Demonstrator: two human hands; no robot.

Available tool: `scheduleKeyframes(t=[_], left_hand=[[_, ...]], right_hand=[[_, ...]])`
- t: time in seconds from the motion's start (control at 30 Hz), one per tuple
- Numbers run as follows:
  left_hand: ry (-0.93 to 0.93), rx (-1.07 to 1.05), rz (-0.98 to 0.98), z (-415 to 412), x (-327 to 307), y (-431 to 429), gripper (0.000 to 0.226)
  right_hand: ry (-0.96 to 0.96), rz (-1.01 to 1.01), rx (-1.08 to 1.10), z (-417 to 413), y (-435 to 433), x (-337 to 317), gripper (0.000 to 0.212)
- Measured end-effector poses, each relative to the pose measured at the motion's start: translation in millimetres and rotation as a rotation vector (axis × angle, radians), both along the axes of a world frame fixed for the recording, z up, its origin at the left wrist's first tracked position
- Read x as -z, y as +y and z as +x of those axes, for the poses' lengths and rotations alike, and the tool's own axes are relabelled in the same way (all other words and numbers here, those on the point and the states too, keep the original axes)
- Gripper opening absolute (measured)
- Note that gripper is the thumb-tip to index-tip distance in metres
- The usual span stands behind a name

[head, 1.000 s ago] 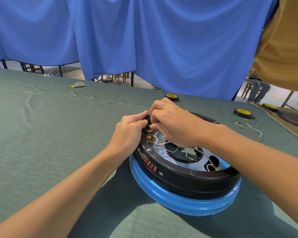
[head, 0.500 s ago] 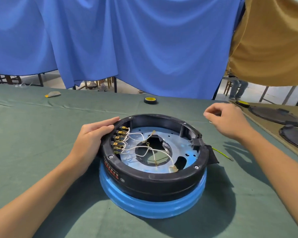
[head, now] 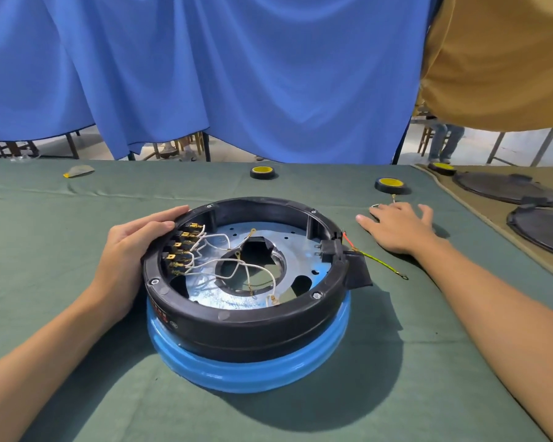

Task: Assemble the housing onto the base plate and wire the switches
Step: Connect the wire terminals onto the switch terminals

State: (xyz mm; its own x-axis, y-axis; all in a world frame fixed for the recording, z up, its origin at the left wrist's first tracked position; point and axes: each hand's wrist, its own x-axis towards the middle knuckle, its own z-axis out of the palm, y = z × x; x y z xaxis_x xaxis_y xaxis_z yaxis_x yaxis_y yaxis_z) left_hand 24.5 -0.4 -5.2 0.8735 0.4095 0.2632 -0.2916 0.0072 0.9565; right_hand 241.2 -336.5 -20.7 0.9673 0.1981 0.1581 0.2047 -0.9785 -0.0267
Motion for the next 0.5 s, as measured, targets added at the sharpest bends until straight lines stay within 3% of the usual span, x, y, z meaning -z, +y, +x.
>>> scheduleKeyframes(t=[0.27,0.5], left_hand=[[0.007,-0.013,0.009,-2,-3,-4,0.031],[0.014,0.001,0.004,-3,-4,-4,0.032]], right_hand=[[-0.288,0.17,-0.069,-11,10,-6,0.023],[-0.17,0.292,-0.114,-18,14,-9,0.014]])
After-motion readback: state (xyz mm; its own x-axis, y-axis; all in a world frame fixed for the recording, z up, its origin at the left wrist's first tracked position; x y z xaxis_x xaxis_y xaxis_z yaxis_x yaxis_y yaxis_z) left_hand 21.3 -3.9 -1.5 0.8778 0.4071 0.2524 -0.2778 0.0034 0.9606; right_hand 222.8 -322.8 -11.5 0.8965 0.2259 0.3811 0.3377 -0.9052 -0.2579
